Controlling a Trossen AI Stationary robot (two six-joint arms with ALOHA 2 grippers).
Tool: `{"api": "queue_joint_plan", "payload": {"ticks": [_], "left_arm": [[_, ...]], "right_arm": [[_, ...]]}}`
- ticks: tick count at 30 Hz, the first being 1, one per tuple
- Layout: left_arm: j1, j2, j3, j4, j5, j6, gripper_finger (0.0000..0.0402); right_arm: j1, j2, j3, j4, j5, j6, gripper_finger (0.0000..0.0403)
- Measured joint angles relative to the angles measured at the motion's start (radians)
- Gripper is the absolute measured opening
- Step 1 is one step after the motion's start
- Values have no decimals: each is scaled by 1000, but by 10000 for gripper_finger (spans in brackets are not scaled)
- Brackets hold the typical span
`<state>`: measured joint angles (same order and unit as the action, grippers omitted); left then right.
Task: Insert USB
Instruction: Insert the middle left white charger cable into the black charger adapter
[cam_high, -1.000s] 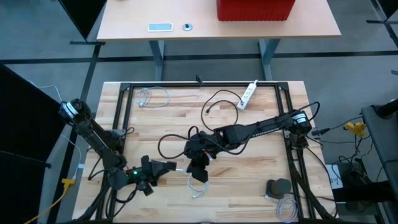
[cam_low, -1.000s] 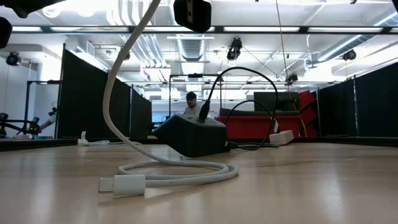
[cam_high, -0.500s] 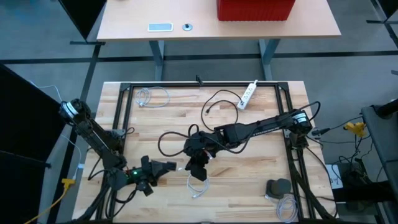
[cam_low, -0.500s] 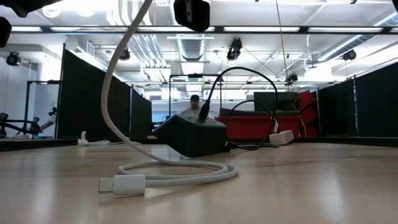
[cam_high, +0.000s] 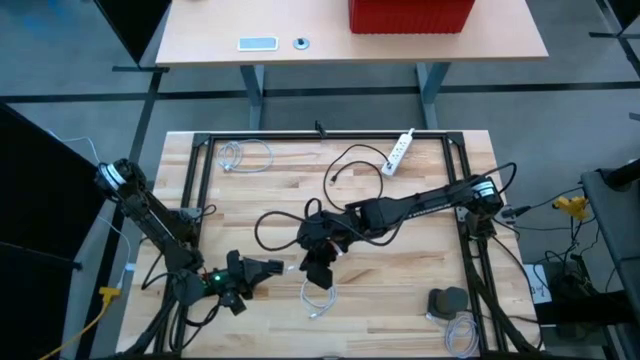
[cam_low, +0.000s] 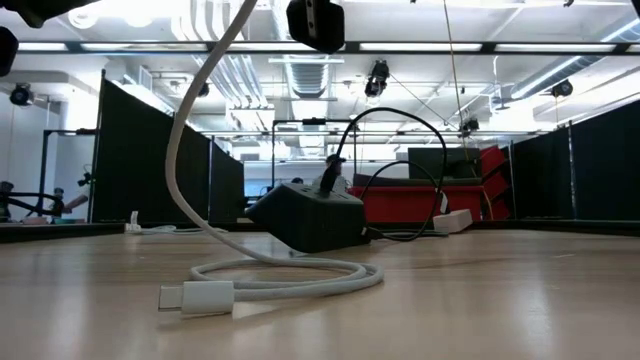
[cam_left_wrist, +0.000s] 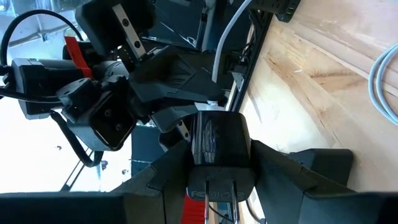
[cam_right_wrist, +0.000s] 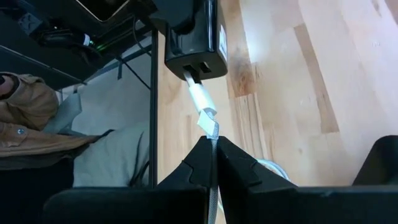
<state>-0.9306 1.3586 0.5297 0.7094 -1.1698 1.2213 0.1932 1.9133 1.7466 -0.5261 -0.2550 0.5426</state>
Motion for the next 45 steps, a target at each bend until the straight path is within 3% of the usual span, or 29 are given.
{"api": "queue_joint_plan", "payload": {"ticks": [45], "left_arm": [[3,-1,0,0,-53,1,146]], "right_arm": [[11,8,0,15,47,0,0]]}}
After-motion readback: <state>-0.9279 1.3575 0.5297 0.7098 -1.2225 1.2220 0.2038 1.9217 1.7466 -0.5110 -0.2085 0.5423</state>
